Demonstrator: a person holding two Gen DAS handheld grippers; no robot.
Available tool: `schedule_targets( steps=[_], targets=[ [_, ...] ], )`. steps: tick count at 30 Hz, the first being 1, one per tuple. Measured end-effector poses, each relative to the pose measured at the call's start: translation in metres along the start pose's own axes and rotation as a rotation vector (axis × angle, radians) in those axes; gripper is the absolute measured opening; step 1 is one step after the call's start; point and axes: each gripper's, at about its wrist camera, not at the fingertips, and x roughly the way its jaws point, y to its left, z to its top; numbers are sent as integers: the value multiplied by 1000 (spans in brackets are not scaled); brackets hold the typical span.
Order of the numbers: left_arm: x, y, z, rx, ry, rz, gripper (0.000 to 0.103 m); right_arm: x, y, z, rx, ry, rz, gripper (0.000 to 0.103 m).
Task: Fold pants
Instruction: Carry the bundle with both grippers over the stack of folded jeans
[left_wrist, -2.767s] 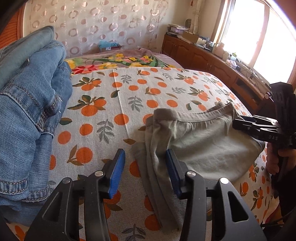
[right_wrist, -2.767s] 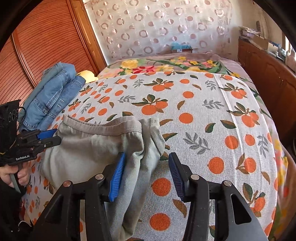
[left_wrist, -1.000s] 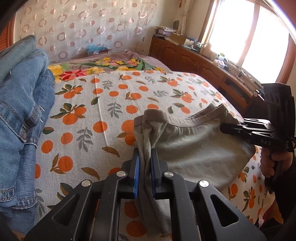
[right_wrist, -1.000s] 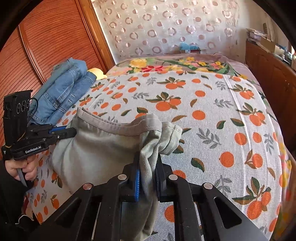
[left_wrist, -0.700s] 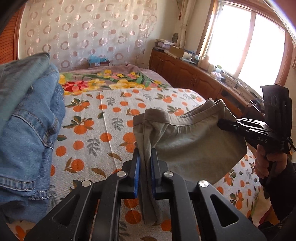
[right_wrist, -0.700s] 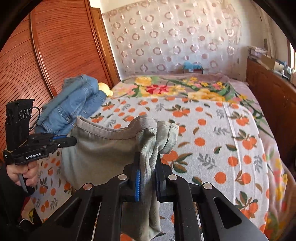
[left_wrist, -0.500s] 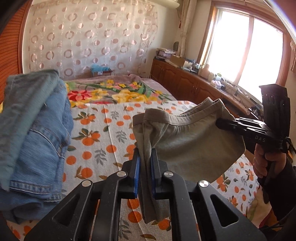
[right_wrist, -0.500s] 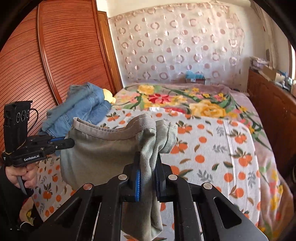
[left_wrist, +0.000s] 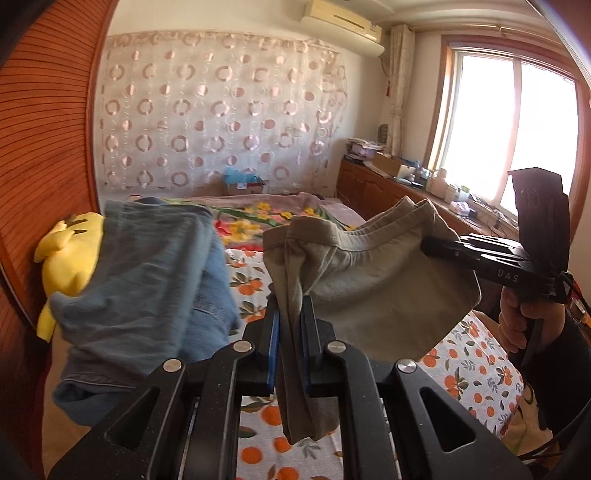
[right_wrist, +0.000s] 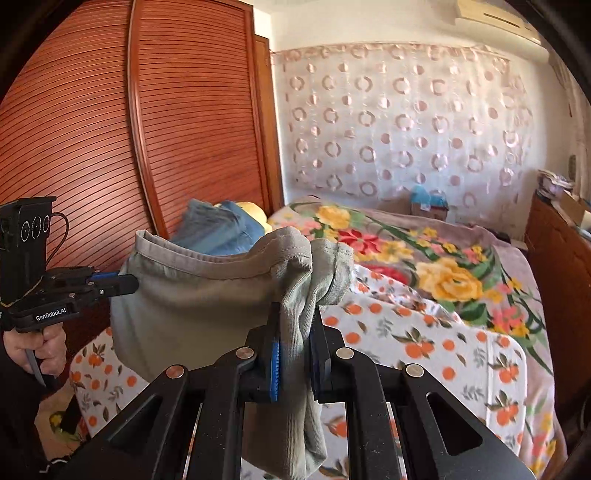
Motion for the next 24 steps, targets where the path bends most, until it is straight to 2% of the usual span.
schedule_targets(
  steps=[6, 14, 24],
  targets=[
    [-15, 22, 7, 0, -14, 69, 11, 22, -1, 13, -37, -14, 61, 12],
    [-28, 48, 23, -31, -56, 152, 11, 52, -8, 48, -88, -37, 125, 12],
    [-15, 85, 22, -55, -29, 235, 11, 97, -10, 51, -123, -18, 166, 12]
  ],
)
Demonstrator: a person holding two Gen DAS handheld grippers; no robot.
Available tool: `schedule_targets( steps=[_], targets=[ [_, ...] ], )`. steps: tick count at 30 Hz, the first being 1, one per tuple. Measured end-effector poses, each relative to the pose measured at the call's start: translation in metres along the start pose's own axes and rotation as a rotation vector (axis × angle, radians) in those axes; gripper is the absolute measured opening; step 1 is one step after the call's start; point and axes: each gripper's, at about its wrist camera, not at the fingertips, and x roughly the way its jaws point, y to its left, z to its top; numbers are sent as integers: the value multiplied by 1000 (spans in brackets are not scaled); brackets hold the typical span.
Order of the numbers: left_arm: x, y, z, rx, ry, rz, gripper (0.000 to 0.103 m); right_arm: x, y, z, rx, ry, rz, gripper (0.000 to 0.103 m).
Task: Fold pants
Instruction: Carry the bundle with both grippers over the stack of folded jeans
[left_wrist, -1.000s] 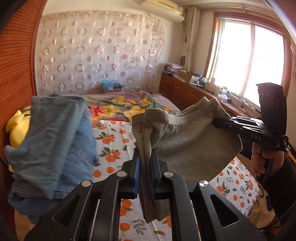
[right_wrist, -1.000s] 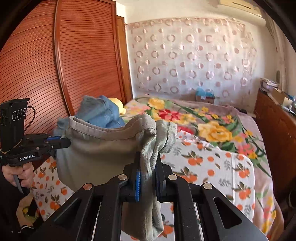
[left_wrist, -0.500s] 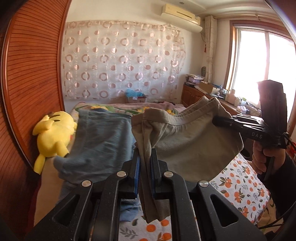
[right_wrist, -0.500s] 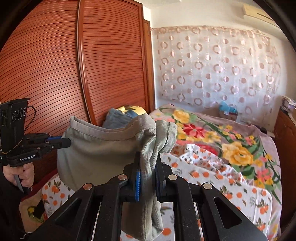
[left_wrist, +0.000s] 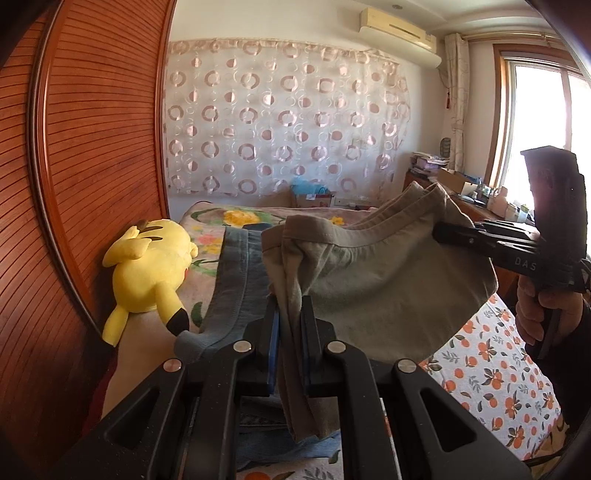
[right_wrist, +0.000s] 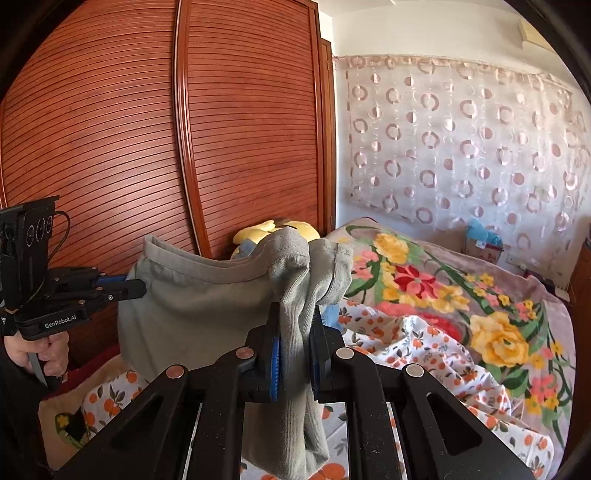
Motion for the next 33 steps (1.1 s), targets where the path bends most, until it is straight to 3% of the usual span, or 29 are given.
schedule_targets(
  steps=[16, 33],
  targets=[
    [6, 22, -10, -54, -6, 60, 11, 72, 14, 58, -170, 53, -9, 12],
    [24, 53, -37, -138, 67, 84, 11, 162, 21, 77, -274, 146, 51, 12]
  ],
)
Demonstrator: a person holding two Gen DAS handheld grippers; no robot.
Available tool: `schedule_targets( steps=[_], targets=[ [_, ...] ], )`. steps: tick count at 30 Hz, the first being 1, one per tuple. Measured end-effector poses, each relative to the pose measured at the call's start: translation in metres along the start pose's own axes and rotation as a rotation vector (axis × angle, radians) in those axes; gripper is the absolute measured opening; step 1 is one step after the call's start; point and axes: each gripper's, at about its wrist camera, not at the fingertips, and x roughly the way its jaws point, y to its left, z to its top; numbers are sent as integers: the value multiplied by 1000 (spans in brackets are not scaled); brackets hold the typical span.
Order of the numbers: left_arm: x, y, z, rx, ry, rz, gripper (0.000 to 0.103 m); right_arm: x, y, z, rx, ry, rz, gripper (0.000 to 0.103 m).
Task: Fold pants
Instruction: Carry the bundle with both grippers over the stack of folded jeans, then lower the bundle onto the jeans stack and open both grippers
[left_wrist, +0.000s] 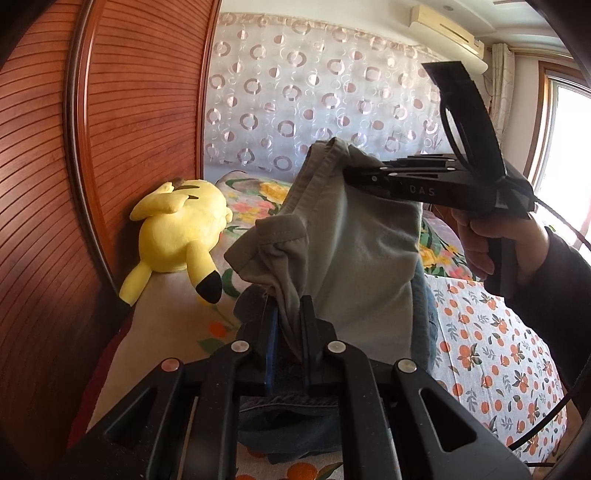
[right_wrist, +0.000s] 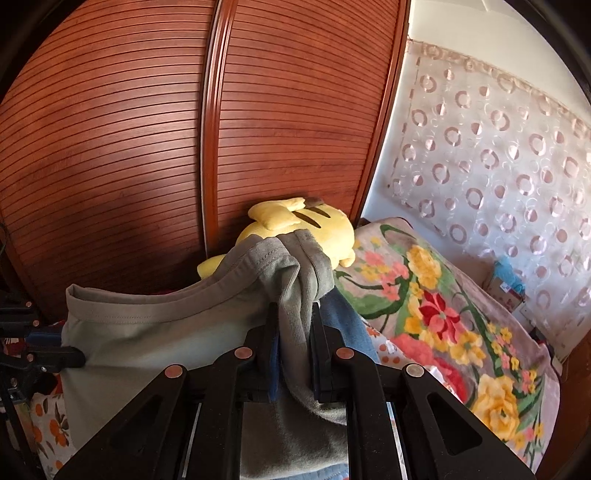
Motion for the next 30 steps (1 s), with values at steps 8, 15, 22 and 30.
schedule_targets(
  steps=[8, 15, 22, 30],
  targets=[
    [-13, 7, -2, -19, -13, 24, 24, -23, -17, 0, 117, -68, -42, 43],
    [-25, 6, 9, -11, -65, 35, 47, -54, -4, -25, 143, -89, 31, 43],
    [-6, -11, 10, 48, -27, -32, 47, -41, -18, -38, 153, -30, 33, 43],
    [20, -7, -12, 51, 85, -20, 47, -2, -41, -28, 195, 13, -10, 43]
  ],
)
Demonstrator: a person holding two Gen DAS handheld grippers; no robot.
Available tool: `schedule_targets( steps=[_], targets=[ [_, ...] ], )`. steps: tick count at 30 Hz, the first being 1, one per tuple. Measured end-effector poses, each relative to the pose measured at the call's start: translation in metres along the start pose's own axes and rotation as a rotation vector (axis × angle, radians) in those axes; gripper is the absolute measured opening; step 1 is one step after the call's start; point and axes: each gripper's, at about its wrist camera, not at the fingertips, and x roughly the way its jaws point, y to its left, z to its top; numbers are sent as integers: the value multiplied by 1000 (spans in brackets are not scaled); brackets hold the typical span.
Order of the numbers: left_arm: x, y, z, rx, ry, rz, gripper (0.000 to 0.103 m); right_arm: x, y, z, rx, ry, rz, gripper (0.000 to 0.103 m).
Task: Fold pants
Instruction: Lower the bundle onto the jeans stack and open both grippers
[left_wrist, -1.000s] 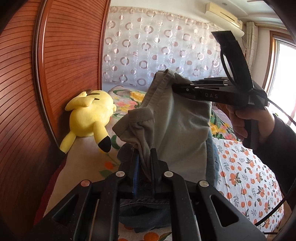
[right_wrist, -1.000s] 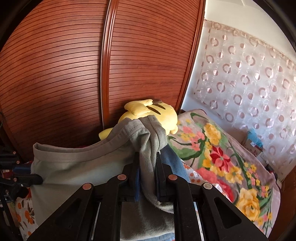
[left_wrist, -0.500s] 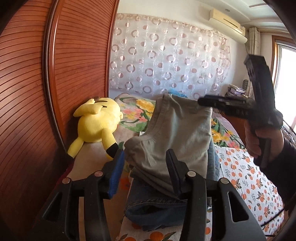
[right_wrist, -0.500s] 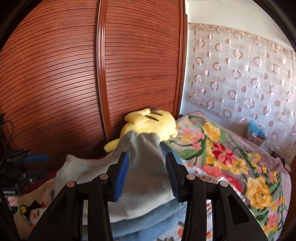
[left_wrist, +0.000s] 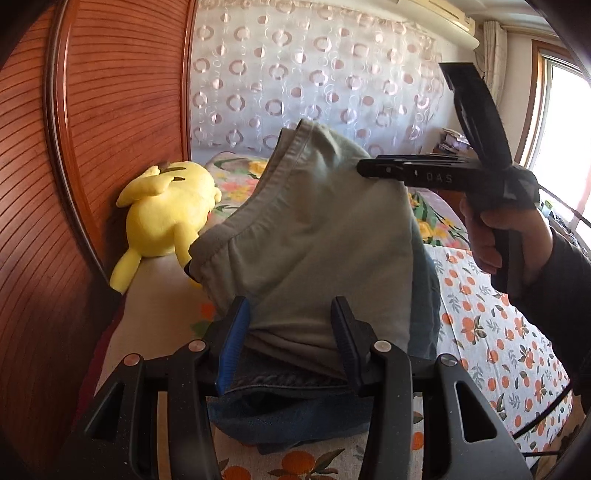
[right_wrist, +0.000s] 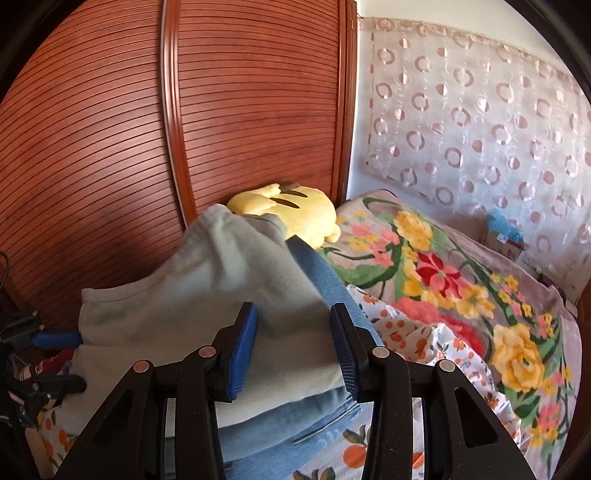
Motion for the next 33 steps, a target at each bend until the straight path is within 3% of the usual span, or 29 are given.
schedule_targets(
  steps=[9, 11, 13, 22, 33],
  targets=[
    [-9, -2, 6, 6, -37, -7, 50, -8, 3, -9, 25, -31, 0, 43],
    [-14, -3, 10, 10, -61, 1, 71, -16, 4, -12, 34, -43, 3, 43],
    [-17, -3, 14, 9, -85, -7, 80, -24, 8, -15, 42, -53, 9, 43],
    [-5, -14, 28, 43, -68, 2, 80, -54, 18, -43, 84, -64, 19, 43],
    [8, -20, 1, 37, 17, 29, 80, -70, 24, -62, 96, -48, 20, 43]
  ],
)
